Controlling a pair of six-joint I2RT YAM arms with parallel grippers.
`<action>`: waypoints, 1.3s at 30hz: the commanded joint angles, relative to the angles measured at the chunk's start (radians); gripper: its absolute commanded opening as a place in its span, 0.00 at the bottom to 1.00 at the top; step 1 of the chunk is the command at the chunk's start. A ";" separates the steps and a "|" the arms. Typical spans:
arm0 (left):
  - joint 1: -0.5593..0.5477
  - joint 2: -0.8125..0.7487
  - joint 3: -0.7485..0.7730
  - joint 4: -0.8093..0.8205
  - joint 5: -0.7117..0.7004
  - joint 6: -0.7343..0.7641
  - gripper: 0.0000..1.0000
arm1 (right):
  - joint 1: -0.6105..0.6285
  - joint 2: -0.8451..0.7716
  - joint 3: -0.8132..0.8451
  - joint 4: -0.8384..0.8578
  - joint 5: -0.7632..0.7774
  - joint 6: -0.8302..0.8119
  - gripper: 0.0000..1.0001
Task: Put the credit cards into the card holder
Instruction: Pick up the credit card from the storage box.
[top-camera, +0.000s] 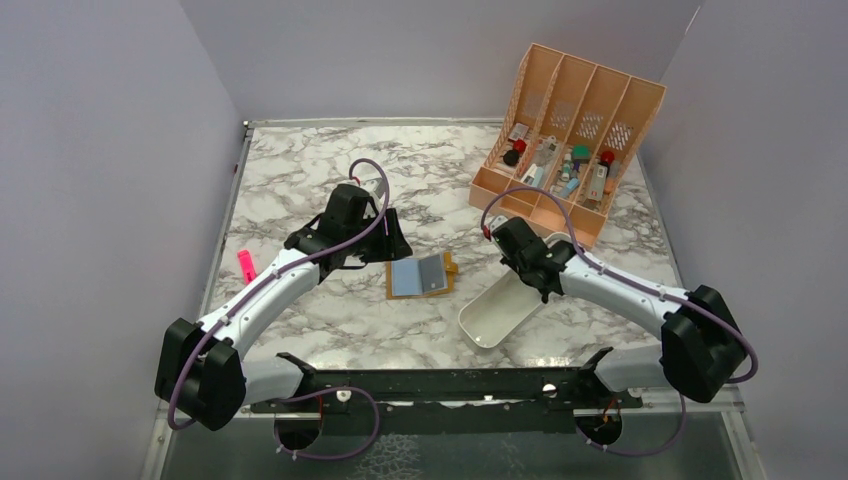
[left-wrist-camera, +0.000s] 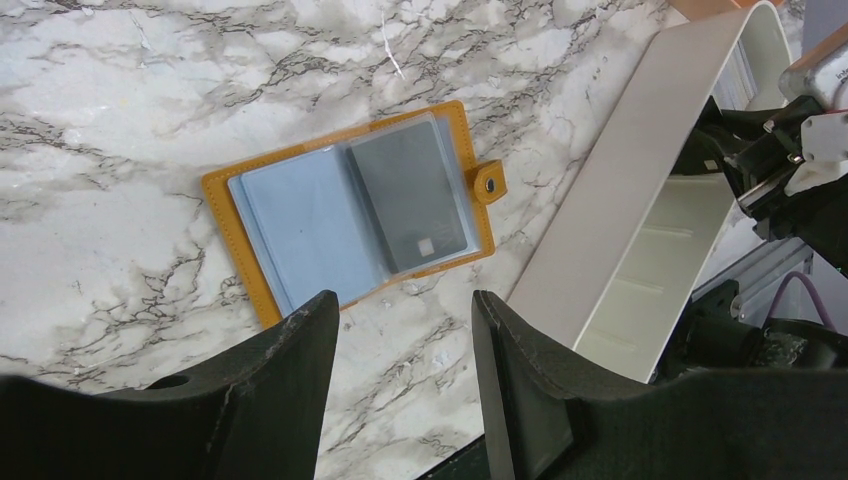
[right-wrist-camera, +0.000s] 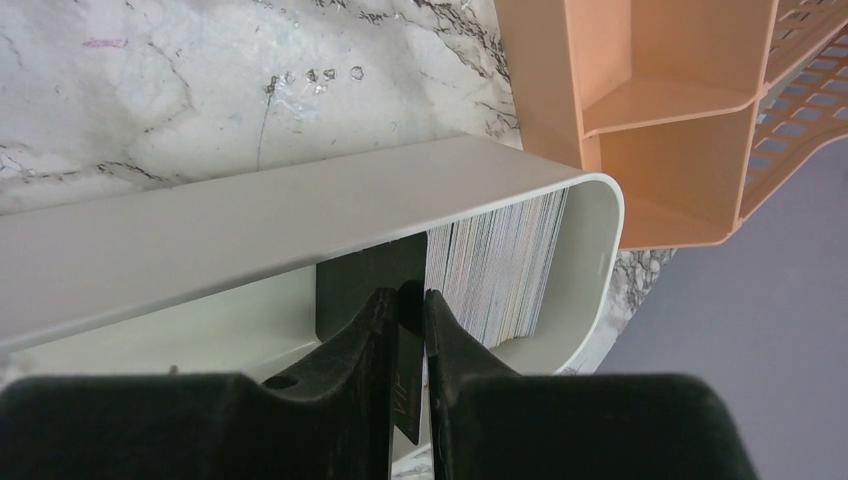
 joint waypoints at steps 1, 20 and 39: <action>0.006 -0.009 -0.006 -0.009 -0.028 0.013 0.55 | -0.010 -0.039 0.052 -0.056 0.019 0.014 0.16; 0.006 -0.054 -0.017 0.107 0.207 -0.072 0.55 | -0.010 -0.183 0.331 -0.228 -0.425 0.127 0.03; 0.007 -0.231 -0.190 0.755 0.484 -0.502 0.56 | -0.010 -0.441 -0.026 0.737 -0.852 1.071 0.02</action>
